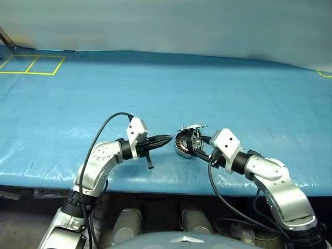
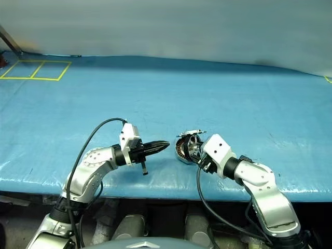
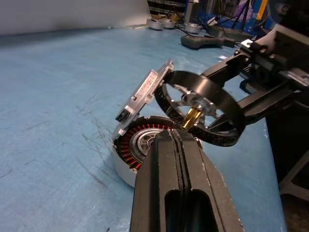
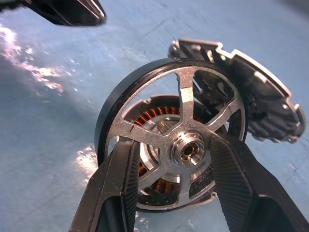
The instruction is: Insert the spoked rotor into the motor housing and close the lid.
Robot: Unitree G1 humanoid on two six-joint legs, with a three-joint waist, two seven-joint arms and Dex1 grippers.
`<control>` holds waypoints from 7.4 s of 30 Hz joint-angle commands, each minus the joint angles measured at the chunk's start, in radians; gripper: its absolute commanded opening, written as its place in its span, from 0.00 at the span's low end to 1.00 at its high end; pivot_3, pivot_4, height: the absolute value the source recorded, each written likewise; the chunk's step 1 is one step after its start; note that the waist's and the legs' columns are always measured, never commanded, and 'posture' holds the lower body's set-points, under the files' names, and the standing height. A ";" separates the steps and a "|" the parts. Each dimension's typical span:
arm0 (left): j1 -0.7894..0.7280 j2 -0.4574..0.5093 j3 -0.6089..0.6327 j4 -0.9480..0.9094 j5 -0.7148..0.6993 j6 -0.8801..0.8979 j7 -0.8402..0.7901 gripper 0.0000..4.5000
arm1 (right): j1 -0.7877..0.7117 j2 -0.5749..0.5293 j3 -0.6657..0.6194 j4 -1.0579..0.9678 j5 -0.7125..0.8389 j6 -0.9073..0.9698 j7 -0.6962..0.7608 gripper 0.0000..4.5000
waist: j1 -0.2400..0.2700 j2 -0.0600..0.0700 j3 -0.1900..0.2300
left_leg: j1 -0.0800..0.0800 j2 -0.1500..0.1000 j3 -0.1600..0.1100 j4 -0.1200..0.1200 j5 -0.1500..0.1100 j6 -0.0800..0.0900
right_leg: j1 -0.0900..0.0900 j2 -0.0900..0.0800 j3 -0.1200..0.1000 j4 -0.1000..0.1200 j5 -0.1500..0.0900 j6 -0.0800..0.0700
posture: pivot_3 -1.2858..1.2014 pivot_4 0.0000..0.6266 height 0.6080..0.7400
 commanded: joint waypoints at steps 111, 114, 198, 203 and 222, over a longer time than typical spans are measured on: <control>0.003 -0.010 -0.002 0.041 0.025 -0.078 0.029 0.00 | -0.325 0.221 0.089 0.435 -0.005 -0.029 -0.180 0.11 | -0.012 0.001 0.001 | 0.004 0.000 0.000 0.001 0.000 0.000 | 0.003 0.000 0.001 0.001 0.002 0.003 | 0.52 0.24 1.00; 0.000 -0.011 -0.003 0.044 0.029 -0.078 0.031 0.00 | -0.320 0.192 0.133 0.414 -0.010 -0.031 -0.131 0.11 | -0.008 0.001 0.001 | 0.003 0.000 0.000 0.001 0.000 0.000 | 0.002 0.000 0.001 0.001 0.004 0.001 | 0.52 0.24 1.00; -0.540 -0.289 -0.076 0.732 0.161 -0.305 -0.251 0.00 | 0.470 0.164 -0.151 -0.241 0.196 -0.091 -0.314 0.11 | -0.002 0.000 0.002 | -0.007 -0.001 -0.004 0.001 -0.001 0.002 | -0.002 0.001 0.000 -0.004 0.002 0.009 | 0.52 0.24 1.00; -0.448 -0.256 -0.177 0.633 0.208 -0.307 -0.341 0.00 | 0.445 0.170 -0.149 -0.230 0.184 -0.092 -0.328 0.11 | -0.001 0.001 0.002 | -0.007 -0.001 -0.004 0.001 -0.001 0.002 | -0.002 0.001 0.000 -0.005 0.002 0.009 | 0.52 0.24 1.00; -0.424 -0.229 -0.267 0.738 0.399 -0.434 -0.253 0.00 | 0.379 0.180 -0.131 -0.187 0.139 -0.089 -0.353 0.11 | 0.008 0.003 0.000 | -0.007 -0.001 -0.004 0.003 -0.001 0.002 | 0.001 0.001 -0.001 -0.008 0.004 0.010 | 0.52 0.24 1.00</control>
